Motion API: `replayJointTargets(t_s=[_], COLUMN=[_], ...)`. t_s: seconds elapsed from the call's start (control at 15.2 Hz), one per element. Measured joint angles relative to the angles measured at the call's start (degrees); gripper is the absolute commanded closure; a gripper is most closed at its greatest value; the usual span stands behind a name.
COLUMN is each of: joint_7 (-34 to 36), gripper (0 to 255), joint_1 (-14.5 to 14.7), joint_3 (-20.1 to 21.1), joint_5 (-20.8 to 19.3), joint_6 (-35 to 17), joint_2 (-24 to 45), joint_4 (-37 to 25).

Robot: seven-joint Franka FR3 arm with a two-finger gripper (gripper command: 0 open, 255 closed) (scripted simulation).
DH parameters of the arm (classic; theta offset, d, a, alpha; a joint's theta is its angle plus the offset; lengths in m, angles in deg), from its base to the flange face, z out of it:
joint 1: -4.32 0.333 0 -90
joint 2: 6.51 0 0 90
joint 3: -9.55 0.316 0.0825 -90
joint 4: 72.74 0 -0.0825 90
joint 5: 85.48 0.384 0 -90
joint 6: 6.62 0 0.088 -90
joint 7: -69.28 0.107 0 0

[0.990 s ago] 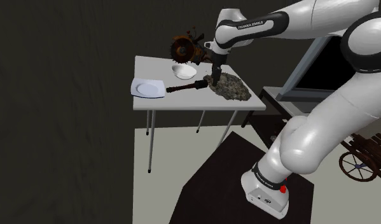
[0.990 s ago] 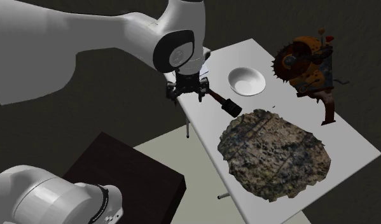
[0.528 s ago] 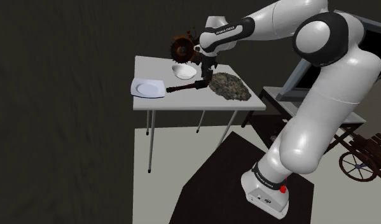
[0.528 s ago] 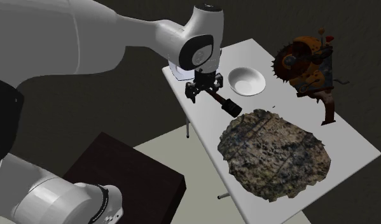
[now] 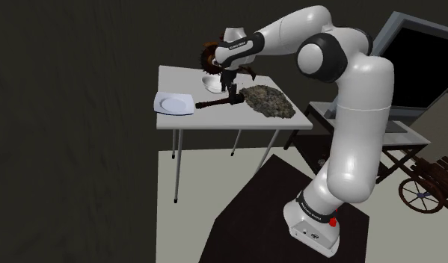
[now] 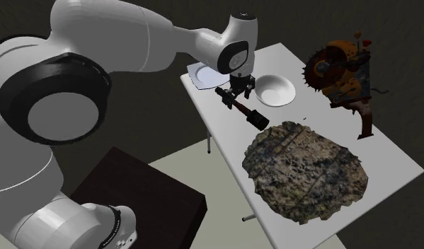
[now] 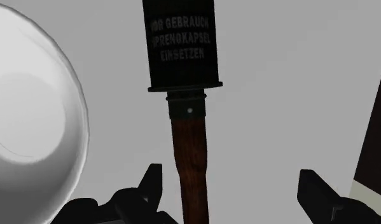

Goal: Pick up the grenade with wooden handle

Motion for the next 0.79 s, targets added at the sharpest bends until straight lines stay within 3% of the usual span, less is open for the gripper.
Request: replayJointTargets(t_s=[0.2,0.66,0.73,0.79], joint_7=[-3.4,-4.1,-4.0,-4.0], gripper=[0,0,255,255], joint_1=[-1.0,-1.6,-1.6,-1.6], joint_3=[1.3,2.1,2.1,2.1], joint_5=[0.6,1.4,1.4,1.4], joint_6=[-0.2,-4.0,-4.2,-4.4], joint_2=[4.7,8.1,8.3,8.4], joint_4=[-5.0,-4.6,-4.5,-4.4])
